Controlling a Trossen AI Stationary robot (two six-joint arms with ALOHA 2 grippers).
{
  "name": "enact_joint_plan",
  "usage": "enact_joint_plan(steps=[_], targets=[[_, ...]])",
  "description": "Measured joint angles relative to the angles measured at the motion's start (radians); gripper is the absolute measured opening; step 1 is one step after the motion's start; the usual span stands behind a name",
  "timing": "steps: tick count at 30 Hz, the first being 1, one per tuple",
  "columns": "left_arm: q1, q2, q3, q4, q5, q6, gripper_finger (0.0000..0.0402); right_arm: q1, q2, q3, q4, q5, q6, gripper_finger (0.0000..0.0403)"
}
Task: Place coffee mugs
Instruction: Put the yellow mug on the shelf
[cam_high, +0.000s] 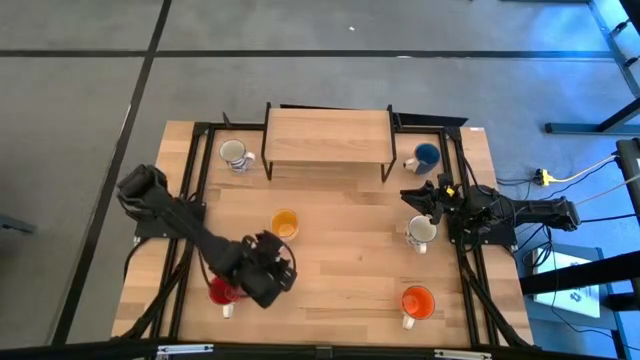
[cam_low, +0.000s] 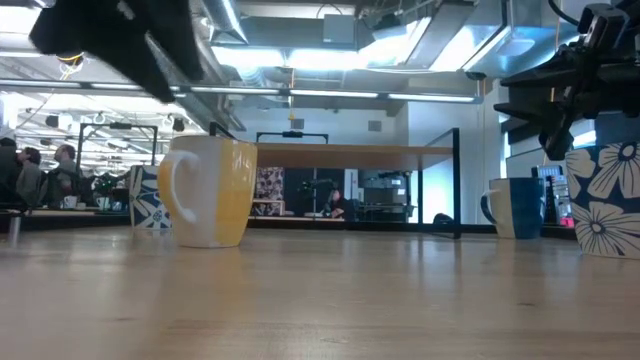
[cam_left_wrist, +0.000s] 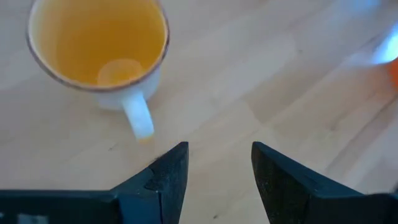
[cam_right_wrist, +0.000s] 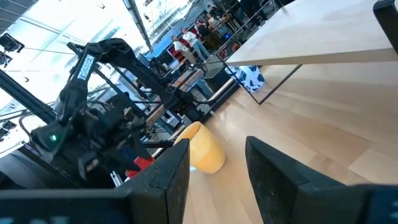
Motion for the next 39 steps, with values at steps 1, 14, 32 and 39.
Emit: enact_joint_plan(steps=[1,14,32,39], targets=[[-0.005,0.016,0.0,-0.01,-0.002,-0.017,0.017,0.0,0.0,0.0,0.0,0.0,0.0,0.0144],[-0.051,0.148,0.0,-0.168,-0.137,-0.254,0.017,0.0,0.0,0.0,0.0,0.001,-0.001,0.0144],[0.015,0.252,0.0,-0.183,-0.211,-0.279,0.0169,0.0,0.0,-0.001,0.007,0.01,-0.002,0.0144],[0.032,0.255,0.0,-0.183,-0.211,-0.278,0.0132,0.0,0.0,-0.001,0.007,0.01,-0.002,0.0144]])
